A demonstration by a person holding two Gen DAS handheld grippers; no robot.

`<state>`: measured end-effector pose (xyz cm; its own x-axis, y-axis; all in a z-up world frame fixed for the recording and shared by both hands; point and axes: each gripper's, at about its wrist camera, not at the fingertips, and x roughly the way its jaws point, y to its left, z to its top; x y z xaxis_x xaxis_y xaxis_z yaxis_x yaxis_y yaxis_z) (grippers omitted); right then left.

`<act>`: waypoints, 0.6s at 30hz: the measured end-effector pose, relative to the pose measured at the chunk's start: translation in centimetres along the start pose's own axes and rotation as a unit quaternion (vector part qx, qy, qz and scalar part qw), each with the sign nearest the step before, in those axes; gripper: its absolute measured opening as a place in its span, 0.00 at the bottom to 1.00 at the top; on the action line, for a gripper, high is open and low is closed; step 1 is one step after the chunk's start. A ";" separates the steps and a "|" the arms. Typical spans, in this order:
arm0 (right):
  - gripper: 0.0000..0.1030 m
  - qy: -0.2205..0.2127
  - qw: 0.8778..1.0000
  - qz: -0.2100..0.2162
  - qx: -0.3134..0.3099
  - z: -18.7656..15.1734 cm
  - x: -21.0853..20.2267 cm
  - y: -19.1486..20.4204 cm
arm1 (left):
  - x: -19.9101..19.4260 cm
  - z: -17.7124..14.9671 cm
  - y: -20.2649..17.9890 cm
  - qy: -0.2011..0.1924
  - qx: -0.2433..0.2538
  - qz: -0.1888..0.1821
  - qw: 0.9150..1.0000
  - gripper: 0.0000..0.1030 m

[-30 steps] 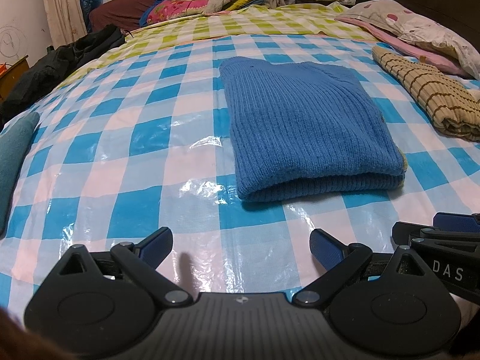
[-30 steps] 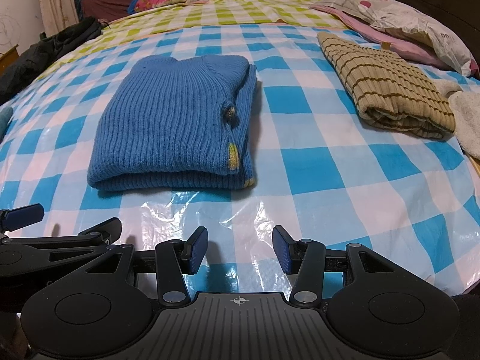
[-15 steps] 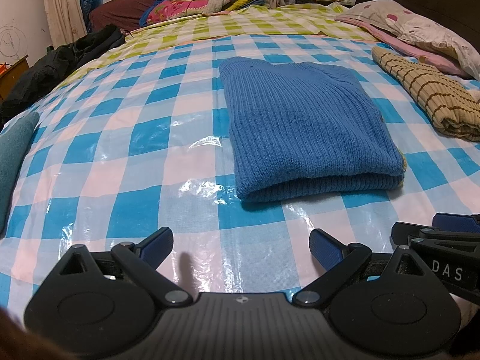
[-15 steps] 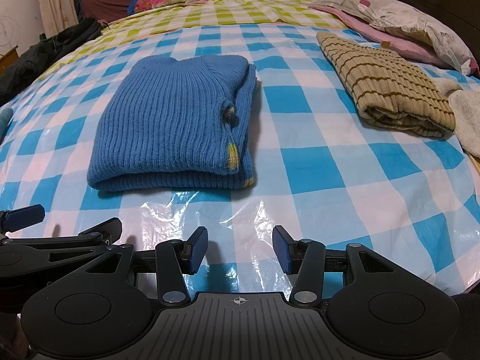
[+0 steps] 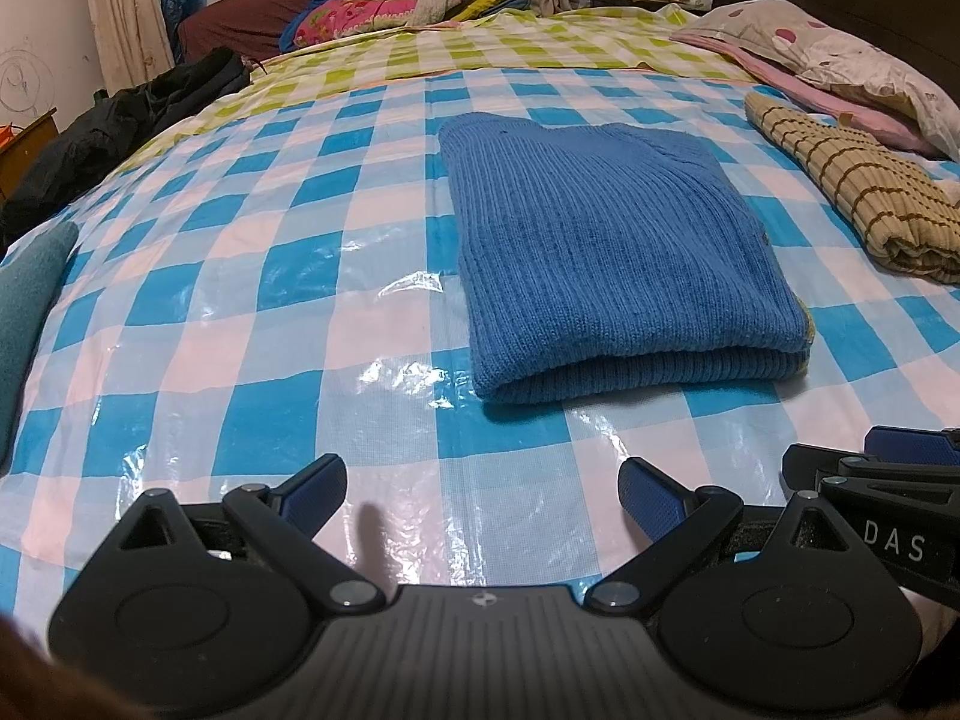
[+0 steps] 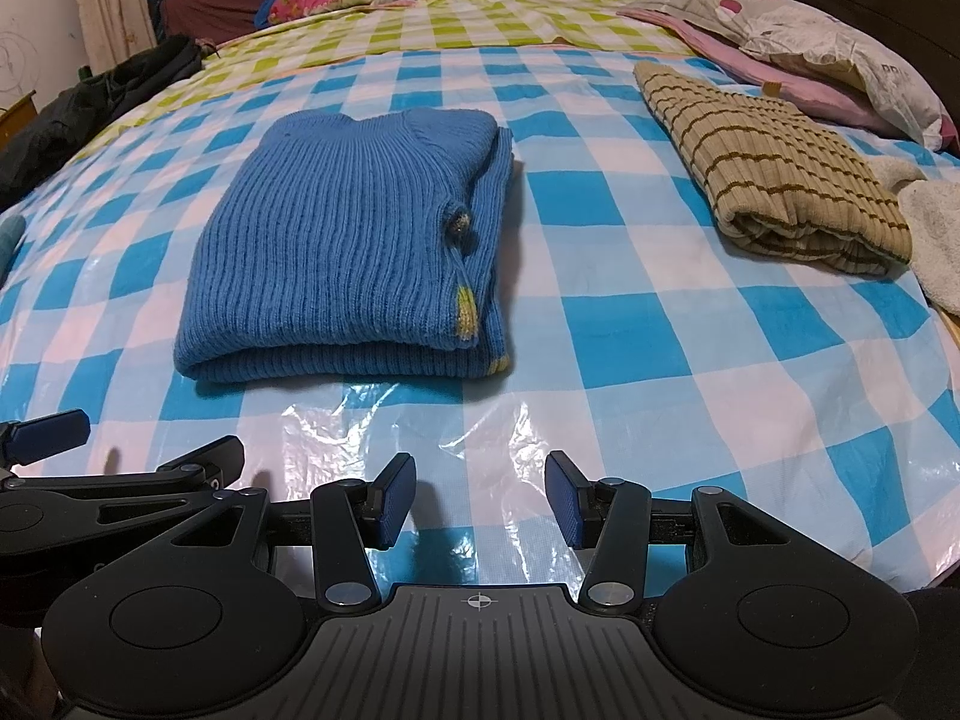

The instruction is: Fold small clothes

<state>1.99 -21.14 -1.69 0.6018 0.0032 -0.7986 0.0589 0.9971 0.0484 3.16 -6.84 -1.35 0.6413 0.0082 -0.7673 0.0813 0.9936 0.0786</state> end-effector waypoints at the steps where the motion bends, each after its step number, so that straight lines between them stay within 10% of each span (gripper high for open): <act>1: 0.46 0.000 1.000 0.000 0.000 0.0 0.0 0.0 | 0.0 0.0 0.0 0.000 0.000 0.000 1.000 0.98; 18: 0.46 0.001 1.000 0.001 0.002 0.0 0.1 -0.1 | 0.2 0.1 0.0 0.001 -0.001 -0.002 1.000 0.96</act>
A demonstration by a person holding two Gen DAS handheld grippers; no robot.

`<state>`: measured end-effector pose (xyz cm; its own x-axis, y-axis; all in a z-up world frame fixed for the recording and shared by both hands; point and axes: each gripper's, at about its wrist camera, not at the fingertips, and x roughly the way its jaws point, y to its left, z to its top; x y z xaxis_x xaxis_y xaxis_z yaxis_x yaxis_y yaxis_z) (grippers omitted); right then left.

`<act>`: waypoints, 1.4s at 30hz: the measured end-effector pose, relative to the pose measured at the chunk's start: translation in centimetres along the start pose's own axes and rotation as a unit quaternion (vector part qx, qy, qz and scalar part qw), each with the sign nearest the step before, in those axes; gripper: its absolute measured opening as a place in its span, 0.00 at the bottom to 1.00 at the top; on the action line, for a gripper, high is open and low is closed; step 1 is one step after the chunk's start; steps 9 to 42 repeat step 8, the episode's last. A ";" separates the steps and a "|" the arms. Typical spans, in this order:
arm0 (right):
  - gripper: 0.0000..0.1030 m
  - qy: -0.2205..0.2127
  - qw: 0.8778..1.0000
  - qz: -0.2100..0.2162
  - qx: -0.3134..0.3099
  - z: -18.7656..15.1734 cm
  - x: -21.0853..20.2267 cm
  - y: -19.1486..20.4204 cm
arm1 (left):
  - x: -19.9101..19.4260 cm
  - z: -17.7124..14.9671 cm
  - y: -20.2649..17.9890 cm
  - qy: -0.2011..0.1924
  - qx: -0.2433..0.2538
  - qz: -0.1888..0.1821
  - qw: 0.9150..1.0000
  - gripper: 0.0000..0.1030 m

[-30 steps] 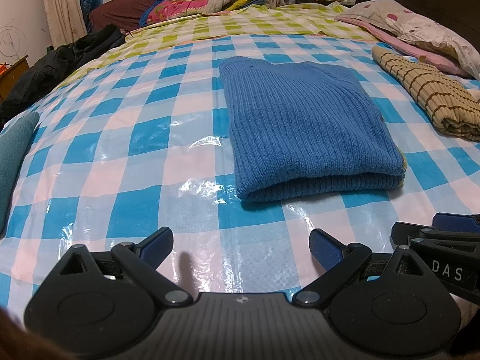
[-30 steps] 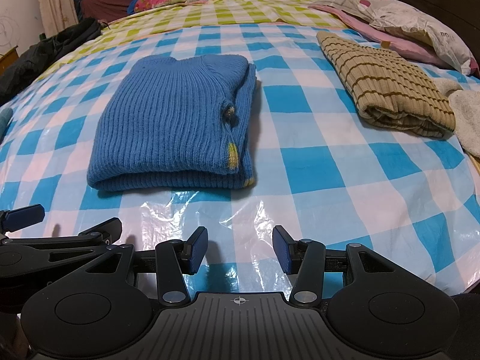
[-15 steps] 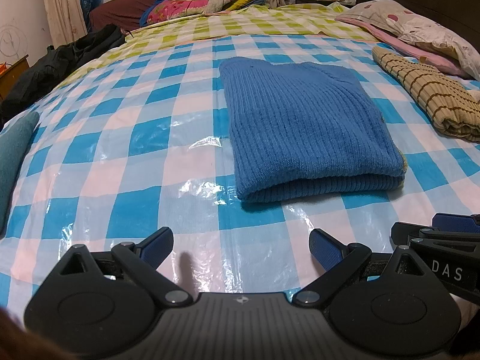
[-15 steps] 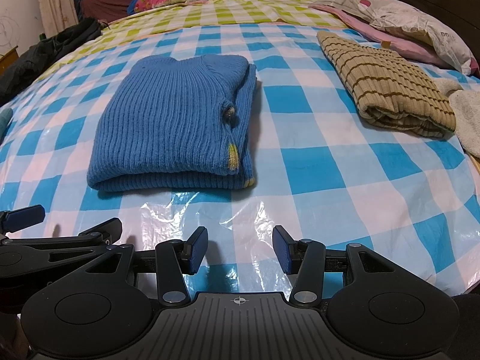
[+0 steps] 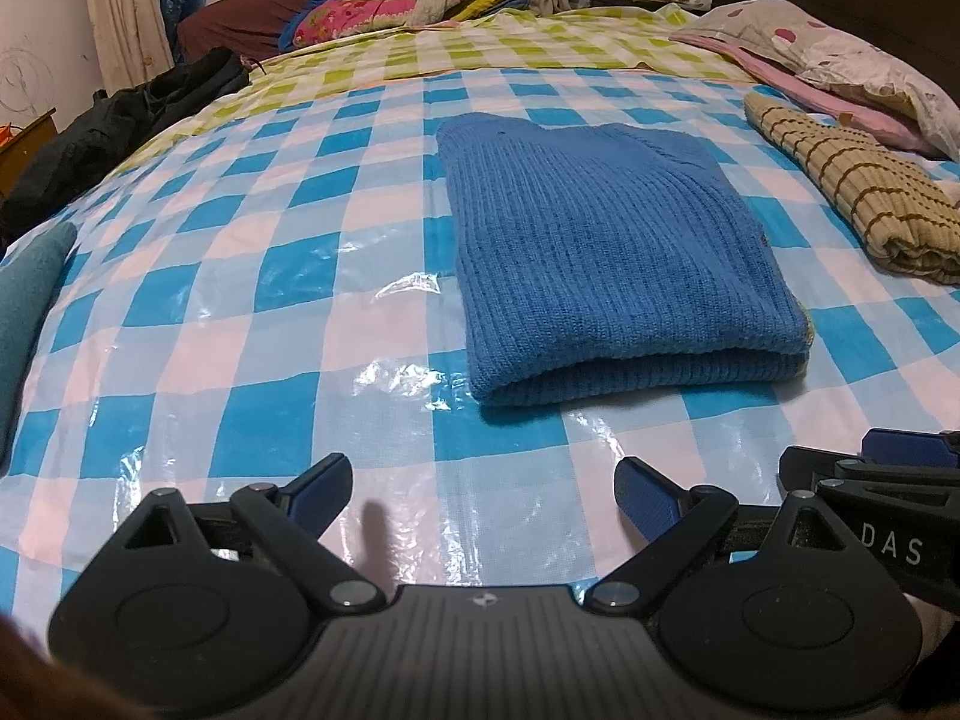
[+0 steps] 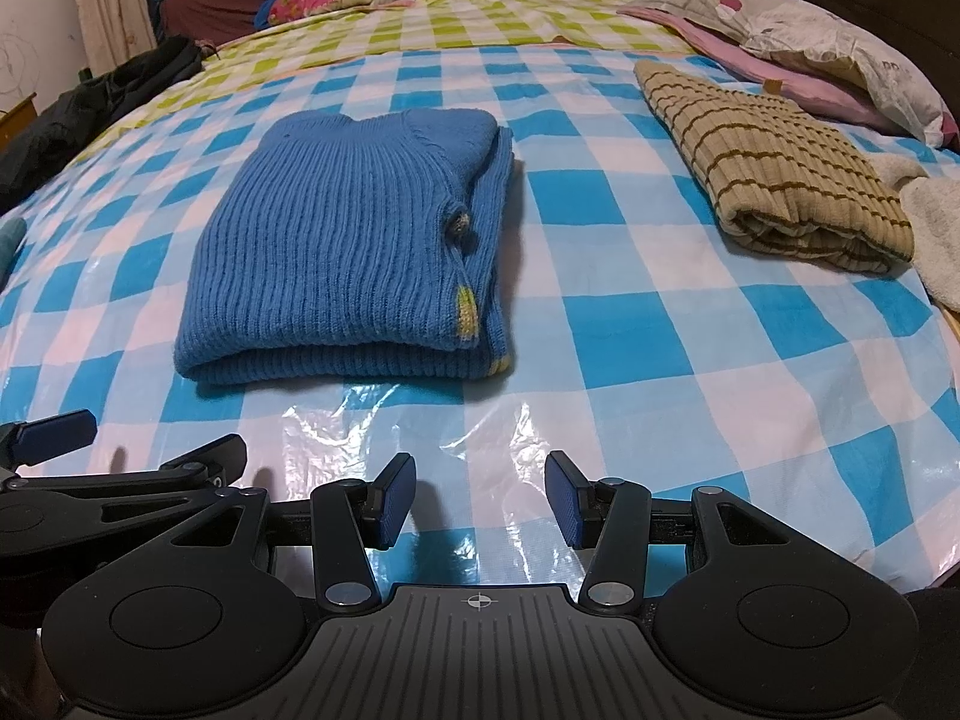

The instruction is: Fold small clothes

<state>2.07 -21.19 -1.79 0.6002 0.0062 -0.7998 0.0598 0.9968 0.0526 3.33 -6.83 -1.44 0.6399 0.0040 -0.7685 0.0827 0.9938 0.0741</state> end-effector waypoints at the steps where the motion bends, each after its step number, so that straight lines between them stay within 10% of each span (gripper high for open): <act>1: 0.46 0.000 1.000 0.000 0.000 0.0 0.0 0.0 | 0.0 0.0 0.0 0.000 0.000 0.000 1.000 0.96; 42: 0.47 0.001 1.000 0.001 0.001 0.0 0.1 0.0 | 0.1 -0.1 0.1 0.002 0.000 0.004 1.000 0.96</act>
